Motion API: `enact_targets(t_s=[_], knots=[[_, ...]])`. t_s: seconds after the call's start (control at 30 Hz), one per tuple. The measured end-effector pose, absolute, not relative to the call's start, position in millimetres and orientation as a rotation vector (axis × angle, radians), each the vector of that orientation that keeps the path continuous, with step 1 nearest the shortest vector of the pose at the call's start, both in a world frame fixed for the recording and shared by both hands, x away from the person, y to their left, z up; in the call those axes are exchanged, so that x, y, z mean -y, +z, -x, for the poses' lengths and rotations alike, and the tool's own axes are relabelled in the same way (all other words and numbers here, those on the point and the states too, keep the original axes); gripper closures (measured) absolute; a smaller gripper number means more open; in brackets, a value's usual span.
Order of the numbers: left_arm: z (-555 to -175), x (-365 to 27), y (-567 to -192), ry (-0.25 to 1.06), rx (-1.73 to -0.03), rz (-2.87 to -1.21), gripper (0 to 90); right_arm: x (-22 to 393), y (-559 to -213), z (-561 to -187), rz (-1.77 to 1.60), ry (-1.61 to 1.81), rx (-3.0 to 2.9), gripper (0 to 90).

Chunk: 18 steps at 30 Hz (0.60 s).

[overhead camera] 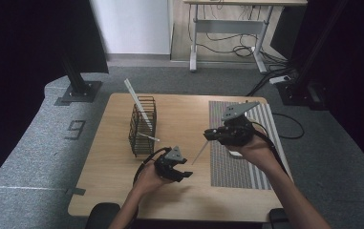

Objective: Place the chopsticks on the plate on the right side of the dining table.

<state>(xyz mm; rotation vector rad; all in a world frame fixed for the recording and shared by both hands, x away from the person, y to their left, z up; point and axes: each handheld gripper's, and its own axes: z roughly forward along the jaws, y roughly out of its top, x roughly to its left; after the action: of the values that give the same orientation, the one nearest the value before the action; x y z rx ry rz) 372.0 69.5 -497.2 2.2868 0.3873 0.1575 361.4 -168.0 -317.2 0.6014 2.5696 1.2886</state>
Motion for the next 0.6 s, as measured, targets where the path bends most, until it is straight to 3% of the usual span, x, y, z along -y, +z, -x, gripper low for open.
enact_targets(t_s=[0.47,0.6], knots=[[-374.6,-51.2,-485.4,0.165,-0.300,-2.213,68.0,161.1,-322.5,-361.4,-0.598,1.296,-2.608,82.2],[-373.9,-51.8,-485.9,0.163,-0.284,-2.206,80.0,159.9,-323.3,-361.7,-0.597,1.305,-2.613,82.2]])
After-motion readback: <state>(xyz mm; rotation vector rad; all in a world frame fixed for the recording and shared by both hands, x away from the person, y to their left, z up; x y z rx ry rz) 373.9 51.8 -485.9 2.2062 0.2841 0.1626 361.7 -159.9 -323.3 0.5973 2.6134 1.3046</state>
